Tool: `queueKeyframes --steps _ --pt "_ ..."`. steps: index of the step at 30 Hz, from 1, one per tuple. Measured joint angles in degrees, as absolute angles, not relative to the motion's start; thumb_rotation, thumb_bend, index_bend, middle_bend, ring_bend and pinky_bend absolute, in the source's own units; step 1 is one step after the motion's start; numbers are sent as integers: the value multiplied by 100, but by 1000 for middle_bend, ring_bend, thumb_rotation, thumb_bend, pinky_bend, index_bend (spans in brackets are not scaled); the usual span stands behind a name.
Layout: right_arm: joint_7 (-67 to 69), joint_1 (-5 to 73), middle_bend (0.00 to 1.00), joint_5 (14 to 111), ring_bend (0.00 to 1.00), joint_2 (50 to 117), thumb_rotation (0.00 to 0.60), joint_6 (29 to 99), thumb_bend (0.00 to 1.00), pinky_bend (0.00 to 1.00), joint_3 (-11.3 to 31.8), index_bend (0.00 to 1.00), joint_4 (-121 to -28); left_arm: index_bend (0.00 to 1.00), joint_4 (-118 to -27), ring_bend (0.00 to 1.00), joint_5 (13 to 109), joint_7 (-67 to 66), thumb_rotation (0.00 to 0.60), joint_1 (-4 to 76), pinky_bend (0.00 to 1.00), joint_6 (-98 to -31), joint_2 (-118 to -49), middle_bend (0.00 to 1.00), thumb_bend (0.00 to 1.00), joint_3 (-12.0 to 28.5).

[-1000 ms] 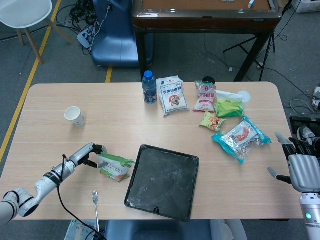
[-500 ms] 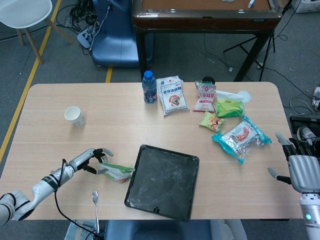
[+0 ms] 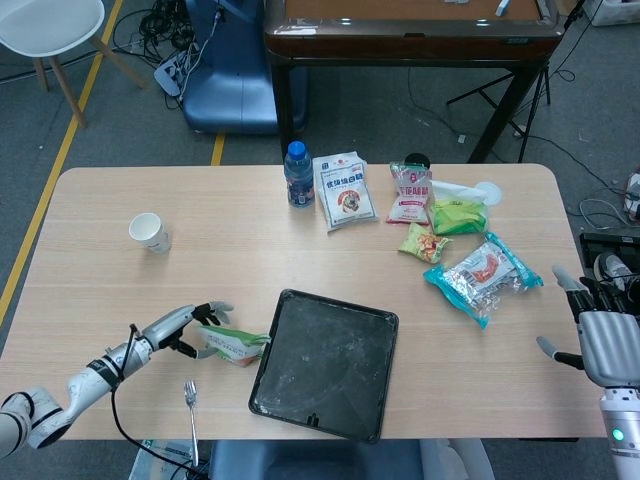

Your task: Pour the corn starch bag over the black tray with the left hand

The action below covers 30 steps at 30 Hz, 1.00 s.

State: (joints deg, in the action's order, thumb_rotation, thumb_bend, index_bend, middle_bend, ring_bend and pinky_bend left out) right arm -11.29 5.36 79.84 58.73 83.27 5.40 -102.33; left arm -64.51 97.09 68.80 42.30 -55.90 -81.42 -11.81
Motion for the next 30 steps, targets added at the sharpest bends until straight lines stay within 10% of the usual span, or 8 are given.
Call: queueKeyframes --steps 5,15,30 --pt "-1116 532 234 7990 135 5865 600 8336 179 140 543 95 -10239 236 -6480 270 9712 6745 600 4205 274 -5601 -8196 274 248 -1197" --pt "-1050 505 234 8024 135 5852 600 8395 179 140 550 95 -10231 554 -6369 564 9528 6062 600 4080 501 -5584 -8462 623 248 -1070" --pt "-873 487 241 8148 135 5917 600 8479 179 140 561 95 -10082 599 -6551 709 9387 4036 600 3913 678 -5827 -8260 767 250 -808"
